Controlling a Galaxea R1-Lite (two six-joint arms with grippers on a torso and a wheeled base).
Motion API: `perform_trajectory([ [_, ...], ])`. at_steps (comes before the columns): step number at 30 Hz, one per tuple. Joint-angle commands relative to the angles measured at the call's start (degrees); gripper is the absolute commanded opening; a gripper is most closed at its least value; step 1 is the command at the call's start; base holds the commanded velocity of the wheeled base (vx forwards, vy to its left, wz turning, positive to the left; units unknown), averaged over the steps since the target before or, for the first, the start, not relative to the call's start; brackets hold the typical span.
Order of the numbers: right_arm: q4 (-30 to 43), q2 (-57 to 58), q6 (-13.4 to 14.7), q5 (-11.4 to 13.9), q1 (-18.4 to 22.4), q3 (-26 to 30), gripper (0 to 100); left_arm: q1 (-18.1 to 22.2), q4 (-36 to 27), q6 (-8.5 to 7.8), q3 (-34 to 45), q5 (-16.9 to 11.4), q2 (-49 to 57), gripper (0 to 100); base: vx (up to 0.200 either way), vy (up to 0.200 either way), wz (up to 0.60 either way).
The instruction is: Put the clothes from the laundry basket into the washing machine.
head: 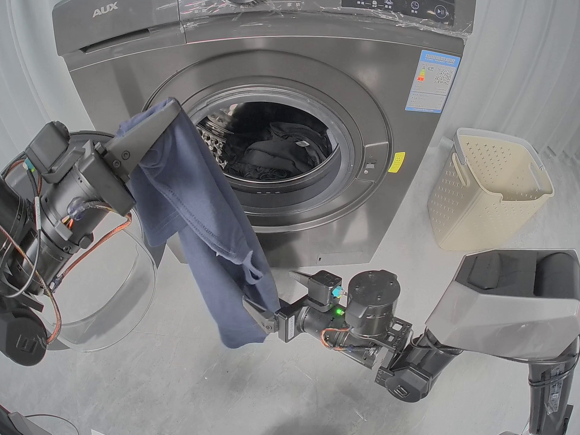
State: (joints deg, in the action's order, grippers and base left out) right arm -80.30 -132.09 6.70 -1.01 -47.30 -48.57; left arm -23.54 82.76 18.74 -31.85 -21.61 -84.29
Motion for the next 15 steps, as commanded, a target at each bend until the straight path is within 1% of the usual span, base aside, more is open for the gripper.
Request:
perform_trajectory([
  [1,0.0,-1.2,0.3,0.0,-0.5,-0.6,100,0.1,0.0,-0.02,0.0,0.0,-0.2,0,0.0,0.0,0.0],
  [4,0.1,-1.2,1.5,0.0,-0.4,-0.6,100,0.1,0.2,-0.02,0.0,0.0,-0.4,0,0.0,0.0,0.0],
  [8,0.1,-1.4,1.6,0.1,-0.2,-0.7,100,0.1,0.2,-0.02,0.0,0.0,-0.3,0,0.0,0.0,0.0],
  [11,0.1,-2.3,2.5,0.7,-0.2,-1.4,100,0.1,0.2,-0.02,0.0,0.0,-0.2,0,0.0,0.0,0.0],
  [15,0.4,-2.8,5.8,0.7,-0.4,-3.0,100,0.0,0.2,-0.02,0.1,0.0,-0.1,0,0.0,0.0,0.0],
])
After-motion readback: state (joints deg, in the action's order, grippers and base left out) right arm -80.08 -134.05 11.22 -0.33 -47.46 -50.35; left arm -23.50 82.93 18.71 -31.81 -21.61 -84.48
